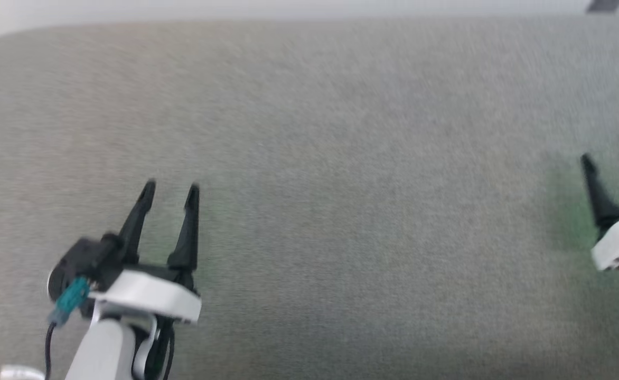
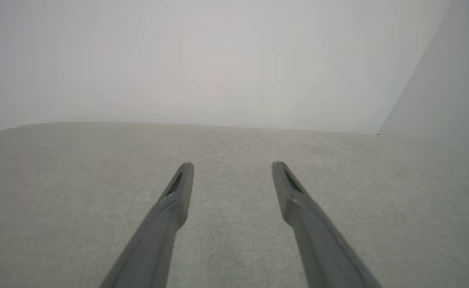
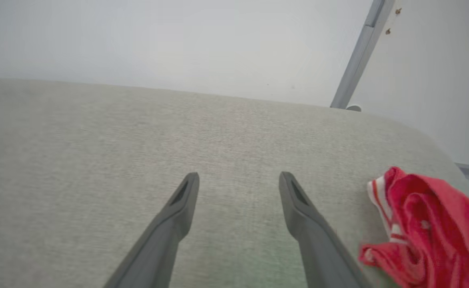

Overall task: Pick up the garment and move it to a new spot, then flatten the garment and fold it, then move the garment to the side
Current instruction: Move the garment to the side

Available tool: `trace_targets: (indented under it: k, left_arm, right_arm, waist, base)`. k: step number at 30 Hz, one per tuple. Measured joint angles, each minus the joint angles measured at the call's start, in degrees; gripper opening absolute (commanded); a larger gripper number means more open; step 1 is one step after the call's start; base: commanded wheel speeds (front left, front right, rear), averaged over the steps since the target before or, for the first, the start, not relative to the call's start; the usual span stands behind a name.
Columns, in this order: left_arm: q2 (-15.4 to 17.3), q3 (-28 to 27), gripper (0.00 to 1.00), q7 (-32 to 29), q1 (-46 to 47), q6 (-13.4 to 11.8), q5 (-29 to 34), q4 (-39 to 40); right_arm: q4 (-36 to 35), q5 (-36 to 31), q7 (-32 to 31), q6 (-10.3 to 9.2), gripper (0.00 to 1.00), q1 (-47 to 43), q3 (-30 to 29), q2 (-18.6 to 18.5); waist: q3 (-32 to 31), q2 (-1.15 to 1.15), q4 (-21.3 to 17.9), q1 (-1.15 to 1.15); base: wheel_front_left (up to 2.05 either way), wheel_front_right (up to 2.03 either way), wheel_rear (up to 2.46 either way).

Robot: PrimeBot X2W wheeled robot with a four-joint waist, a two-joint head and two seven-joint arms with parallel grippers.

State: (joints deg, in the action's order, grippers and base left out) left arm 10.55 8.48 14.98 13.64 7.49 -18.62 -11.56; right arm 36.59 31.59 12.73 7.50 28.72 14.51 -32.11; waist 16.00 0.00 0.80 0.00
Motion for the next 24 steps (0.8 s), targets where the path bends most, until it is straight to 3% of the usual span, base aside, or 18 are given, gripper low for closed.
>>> trace_targets:
  k: [10, 24]
  left_arm:
    - [-1.4, -3.8, 1.00, 0.0, -9.3, 0.0, 0.0, -0.1]
    - [-2.0, -7.1, 1.00, 0.0, -17.4, 0.0, -0.5, 5.7]
  right_arm:
    - [-3.9, -0.5, 2.0, 0.00, 1.00, -7.7, -0.5, 7.2]
    - [-16.2, -3.6, 2.2, -0.01, 1.00, -18.3, -7.5, 9.6]
  waist:
    - [-8.9, 0.00, 3.2, 0.00]
    - [-15.3, 0.00, 4.1, 0.00]
  base:
    - [0.00, 0.00, 0.00]
    - [0.00, 0.00, 0.00]
